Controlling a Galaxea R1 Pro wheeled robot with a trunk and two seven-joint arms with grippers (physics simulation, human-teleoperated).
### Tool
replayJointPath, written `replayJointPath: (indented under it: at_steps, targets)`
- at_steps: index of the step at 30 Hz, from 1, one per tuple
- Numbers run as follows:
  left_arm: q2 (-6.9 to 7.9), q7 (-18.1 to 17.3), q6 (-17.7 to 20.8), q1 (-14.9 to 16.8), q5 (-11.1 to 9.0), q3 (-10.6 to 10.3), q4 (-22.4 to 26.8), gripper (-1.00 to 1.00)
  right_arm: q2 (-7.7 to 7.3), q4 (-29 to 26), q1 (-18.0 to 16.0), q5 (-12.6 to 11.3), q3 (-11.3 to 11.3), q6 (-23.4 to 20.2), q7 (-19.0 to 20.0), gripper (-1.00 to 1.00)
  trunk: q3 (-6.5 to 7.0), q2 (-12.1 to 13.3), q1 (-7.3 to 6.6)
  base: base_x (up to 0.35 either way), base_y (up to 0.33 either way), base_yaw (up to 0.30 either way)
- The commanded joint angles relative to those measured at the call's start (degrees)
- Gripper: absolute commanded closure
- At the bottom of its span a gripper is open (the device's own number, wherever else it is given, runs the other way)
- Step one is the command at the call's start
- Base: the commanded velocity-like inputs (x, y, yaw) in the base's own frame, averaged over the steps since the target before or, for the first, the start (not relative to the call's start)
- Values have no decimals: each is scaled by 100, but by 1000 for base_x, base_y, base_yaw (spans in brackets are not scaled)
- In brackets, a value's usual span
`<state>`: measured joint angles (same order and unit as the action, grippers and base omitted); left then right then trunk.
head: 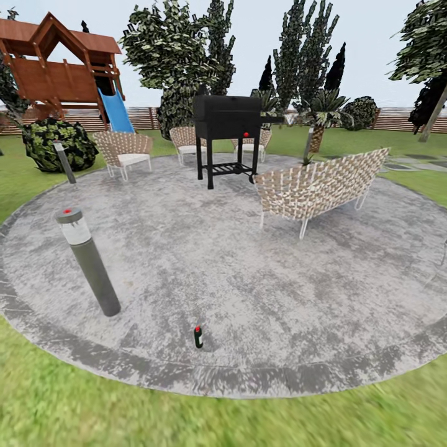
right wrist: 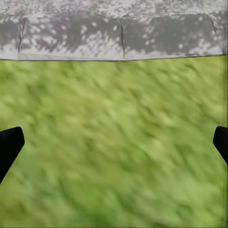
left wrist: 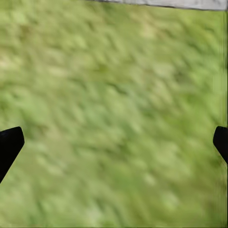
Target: Pick up the pesticide atomizer in the garden and spray insectifuge to fully cover both potted plants in the garden.
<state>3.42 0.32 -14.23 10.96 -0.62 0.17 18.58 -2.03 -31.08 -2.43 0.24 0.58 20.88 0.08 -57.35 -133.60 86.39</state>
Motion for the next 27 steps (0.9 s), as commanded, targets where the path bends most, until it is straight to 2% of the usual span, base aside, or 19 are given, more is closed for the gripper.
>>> replayJointPath:
  at_steps: [1, 9, 20, 27]
  targets:
    - [1, 3, -18, 2, -8, 1, -3, -100, 1, 5, -3, 3, 6, 17, 1, -100, -5, -2, 1, 223, -127, 0]
    - [9, 3, -24, 2, -8, 1, -3, -100, -1, 5, -3, 3, 12, 14, 1, -100, -5, -2, 1, 175, -7, -47]
    - [9, 3, -27, 2, 1, 1, -1, -100, -2, 0, -3, 3, 15, 13, 1, -100, -5, -2, 1, 11, 248, -272]
    - [2, -20, 19, 84, 46, -20, 71, -100, 5, -41, -3, -4, 20, 13, -8, -100, -5, -2, 1, 0, 46, -70]
